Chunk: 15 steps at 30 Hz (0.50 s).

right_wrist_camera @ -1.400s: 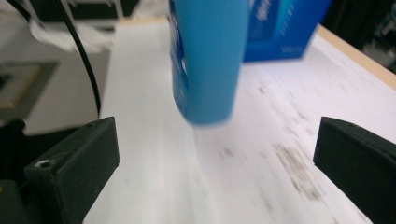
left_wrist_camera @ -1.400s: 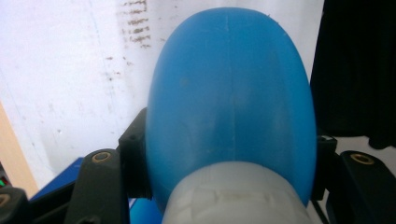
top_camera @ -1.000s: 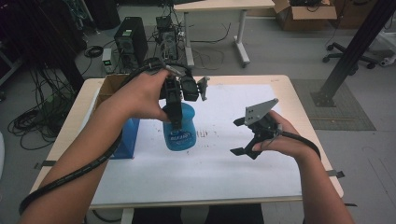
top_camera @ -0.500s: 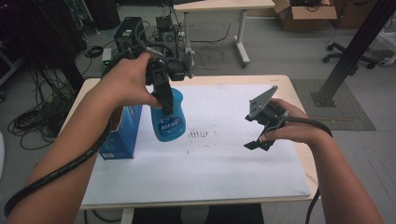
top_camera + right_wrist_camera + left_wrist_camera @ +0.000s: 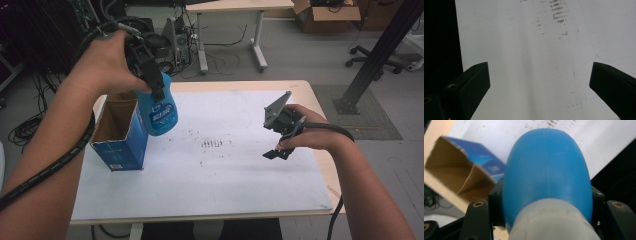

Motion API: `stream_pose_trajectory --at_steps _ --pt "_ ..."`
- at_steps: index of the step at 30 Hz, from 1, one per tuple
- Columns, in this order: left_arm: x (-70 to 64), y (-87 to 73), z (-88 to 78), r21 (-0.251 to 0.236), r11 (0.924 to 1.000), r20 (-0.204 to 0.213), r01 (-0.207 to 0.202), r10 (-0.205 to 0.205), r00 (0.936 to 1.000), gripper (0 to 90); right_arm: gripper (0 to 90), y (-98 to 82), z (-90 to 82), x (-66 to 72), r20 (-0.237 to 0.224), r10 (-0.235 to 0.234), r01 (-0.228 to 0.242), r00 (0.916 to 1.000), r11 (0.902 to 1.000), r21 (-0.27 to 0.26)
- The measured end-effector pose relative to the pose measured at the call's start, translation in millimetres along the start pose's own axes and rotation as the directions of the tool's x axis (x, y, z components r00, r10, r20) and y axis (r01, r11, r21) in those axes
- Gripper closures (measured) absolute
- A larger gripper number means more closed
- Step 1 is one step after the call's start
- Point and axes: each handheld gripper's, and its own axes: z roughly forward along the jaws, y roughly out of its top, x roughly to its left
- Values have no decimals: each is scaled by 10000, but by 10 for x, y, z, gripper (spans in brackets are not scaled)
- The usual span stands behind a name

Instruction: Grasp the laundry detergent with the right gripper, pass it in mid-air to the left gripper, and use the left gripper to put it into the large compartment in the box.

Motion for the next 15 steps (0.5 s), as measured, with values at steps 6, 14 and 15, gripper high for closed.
stream_pose_trajectory --at_steps 6,14,15 --pt "180 -55 -124 -1 9912 0 1323 -1323 9912 383 32 -41 22 -11 47 184 -184 9998 9998 8" --pt "419 -189 -302 16 9540 24 2998 -2998 9540 383 32 -60 77 -5 4 227 -227 9997 9997 69" --pt "440 -203 -321 53 9483 -57 3172 -3172 9484 384 32 -62 85 -5 -16 251 -251 9997 9997 57"
